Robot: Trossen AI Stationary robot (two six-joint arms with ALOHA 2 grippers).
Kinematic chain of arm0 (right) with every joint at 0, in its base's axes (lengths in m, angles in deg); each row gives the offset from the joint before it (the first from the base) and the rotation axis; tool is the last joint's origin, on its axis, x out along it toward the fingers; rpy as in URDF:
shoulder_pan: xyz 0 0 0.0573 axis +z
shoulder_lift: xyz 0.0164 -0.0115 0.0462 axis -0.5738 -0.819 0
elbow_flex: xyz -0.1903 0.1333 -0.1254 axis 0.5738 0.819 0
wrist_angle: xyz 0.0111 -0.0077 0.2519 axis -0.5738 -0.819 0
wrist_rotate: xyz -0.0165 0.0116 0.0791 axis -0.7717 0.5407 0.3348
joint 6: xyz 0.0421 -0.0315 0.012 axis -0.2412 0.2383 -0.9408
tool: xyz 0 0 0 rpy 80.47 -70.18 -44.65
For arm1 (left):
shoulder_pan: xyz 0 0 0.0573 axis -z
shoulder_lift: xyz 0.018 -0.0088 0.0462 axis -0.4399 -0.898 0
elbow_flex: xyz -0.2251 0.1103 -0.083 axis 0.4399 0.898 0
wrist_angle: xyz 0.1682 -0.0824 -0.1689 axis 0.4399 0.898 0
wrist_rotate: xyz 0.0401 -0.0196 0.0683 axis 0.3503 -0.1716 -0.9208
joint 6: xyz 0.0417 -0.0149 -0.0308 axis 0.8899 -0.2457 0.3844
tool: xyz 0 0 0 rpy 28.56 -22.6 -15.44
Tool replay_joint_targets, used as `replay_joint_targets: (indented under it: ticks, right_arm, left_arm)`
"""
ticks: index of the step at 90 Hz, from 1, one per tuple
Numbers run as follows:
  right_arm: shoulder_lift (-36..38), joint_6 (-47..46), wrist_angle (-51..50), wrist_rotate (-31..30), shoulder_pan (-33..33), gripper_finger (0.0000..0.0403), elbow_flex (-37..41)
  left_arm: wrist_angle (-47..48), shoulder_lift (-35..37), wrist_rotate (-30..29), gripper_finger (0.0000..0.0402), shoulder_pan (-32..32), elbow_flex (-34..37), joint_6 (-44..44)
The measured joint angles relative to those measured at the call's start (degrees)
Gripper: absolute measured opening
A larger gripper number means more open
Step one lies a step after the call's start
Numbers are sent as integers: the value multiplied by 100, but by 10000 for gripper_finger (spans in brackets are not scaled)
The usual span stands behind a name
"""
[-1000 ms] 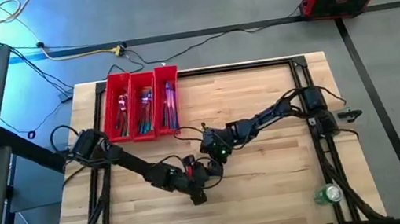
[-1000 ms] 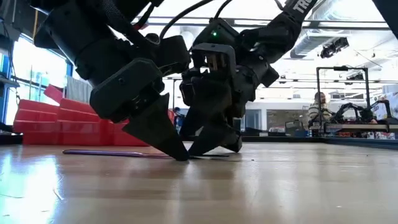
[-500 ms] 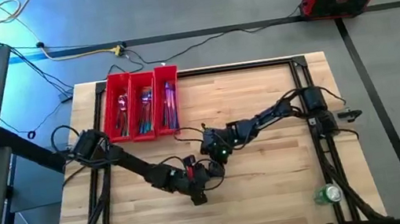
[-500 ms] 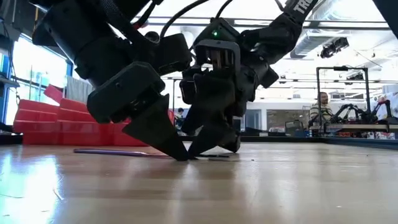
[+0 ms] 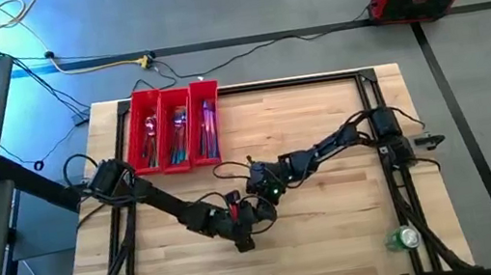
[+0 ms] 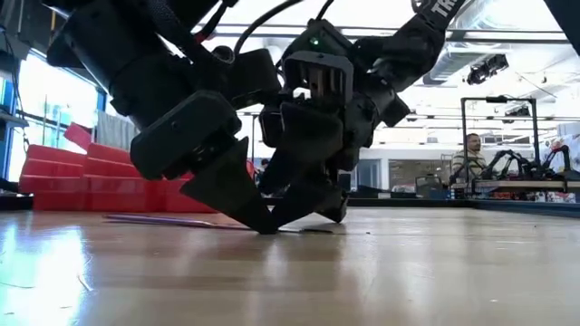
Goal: Sort silverware
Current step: Put the blue knife into the right red bin
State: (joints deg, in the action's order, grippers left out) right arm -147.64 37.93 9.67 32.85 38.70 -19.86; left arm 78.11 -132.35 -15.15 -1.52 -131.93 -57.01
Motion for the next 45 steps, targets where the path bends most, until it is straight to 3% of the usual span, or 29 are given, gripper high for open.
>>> replay_joint_targets:
  ticks: [25,45]
  right_arm:
    - [435,321,-1149,-438,-224,178,10]
    - [413,447,-1128,-357,-370,178,9]
  left_arm:
    - [82,87,-1,23,85,-4,100]
    - [108,101,36,23,87,-5,102]
